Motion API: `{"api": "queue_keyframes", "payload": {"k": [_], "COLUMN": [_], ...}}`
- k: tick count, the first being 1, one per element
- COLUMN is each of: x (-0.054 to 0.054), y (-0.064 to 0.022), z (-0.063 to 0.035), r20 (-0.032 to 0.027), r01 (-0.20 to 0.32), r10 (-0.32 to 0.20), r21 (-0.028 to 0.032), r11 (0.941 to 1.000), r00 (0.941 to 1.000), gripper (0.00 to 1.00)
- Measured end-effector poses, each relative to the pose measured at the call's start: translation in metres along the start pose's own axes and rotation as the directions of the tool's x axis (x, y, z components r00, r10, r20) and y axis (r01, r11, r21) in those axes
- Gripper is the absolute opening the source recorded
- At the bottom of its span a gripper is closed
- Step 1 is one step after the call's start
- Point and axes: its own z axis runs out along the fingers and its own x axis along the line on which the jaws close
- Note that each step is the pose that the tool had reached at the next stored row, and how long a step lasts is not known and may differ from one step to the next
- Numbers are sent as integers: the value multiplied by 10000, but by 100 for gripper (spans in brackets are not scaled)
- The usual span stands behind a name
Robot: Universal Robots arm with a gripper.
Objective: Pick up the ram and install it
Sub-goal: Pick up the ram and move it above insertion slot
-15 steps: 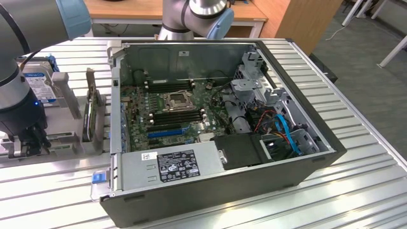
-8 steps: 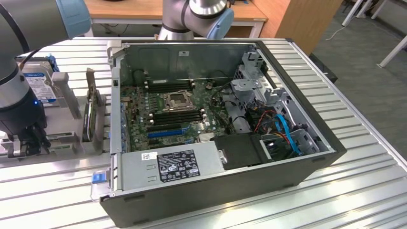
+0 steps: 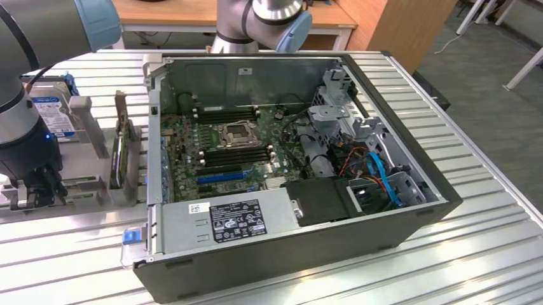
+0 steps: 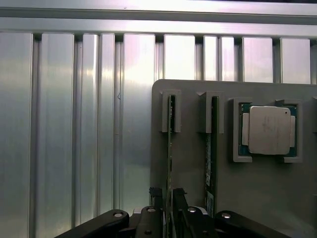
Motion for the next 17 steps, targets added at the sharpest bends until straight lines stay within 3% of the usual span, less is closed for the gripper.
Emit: {"api": "queue_keyframes", "payload": {"k": [7,8,10,17], "x": [0,0,0,0], "y": [0,0,0,0], "z": [0,0,0,0], "r20": [2,1,0,0], "r01": [0,-1,0,0], "r10": [0,1,0,0], "r21": [0,0,0,0], "r11": [10000,10000,10000,10000], "r00": [10000,10000,10000,10000], "gripper": [21,15,12,12]}}
